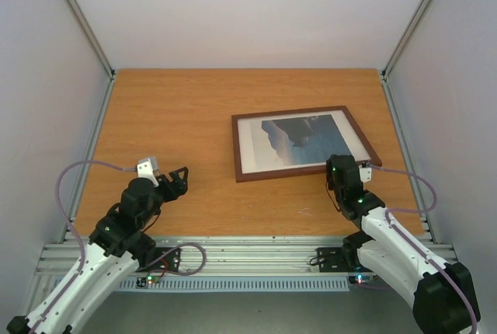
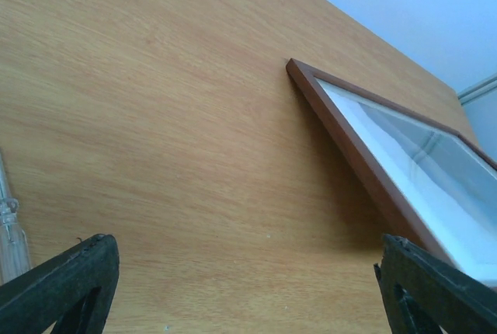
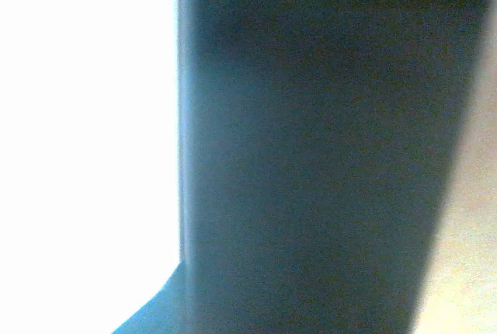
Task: Take the photo out of the frame
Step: Turn over the photo frame at the center of the board.
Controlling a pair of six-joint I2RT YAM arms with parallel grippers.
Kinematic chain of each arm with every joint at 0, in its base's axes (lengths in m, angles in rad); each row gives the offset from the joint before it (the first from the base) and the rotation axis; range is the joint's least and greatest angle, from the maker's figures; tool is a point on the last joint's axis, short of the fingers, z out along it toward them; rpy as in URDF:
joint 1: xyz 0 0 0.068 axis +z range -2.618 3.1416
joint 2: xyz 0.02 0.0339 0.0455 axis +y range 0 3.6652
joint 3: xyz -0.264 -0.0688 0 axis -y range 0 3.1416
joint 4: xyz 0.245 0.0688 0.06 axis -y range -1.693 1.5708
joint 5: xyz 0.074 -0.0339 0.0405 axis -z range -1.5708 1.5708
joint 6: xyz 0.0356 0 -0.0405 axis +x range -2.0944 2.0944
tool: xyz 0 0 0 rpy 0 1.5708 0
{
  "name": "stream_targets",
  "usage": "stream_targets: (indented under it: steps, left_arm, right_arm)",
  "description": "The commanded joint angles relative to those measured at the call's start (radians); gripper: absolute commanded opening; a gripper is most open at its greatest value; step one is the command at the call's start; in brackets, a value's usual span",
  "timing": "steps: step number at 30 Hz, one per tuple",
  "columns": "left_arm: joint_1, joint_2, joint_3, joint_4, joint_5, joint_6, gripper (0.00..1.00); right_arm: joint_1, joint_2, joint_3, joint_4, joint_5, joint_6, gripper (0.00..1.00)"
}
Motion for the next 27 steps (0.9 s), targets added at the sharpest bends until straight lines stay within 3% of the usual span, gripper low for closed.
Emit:
stream_targets:
  steps: [1, 12, 19, 22, 27]
  left_arm:
    - [0.004, 0.039, 0.008, 0.066, 0.037, -0.019, 0.91]
    - [0.003, 0.178, 0.040, 0.087, 0.131, -0.047, 0.91]
    - [0.003, 0.296, 0.073, 0.114, 0.205, -0.064, 0.91]
    - [0.002, 0.365, 0.096, 0.133, 0.249, -0.069, 0.92]
    - [-0.015, 0.503, 0.152, 0.139, 0.266, -0.058, 0.93]
  right_arm:
    - [-0.024, 0.018, -0.038, -0.292, 0.120, -0.136, 0.27]
    - [-0.031, 0.029, 0.011, -0.395, 0.073, -0.193, 0.62]
    - [-0.031, 0.029, 0.108, -0.579, 0.039, -0.248, 0.91]
    - [-0.031, 0.010, 0.146, -0.674, 0.030, -0.277, 0.98]
    - [-0.031, -0.037, 0.228, -0.790, 0.068, -0.427, 0.98]
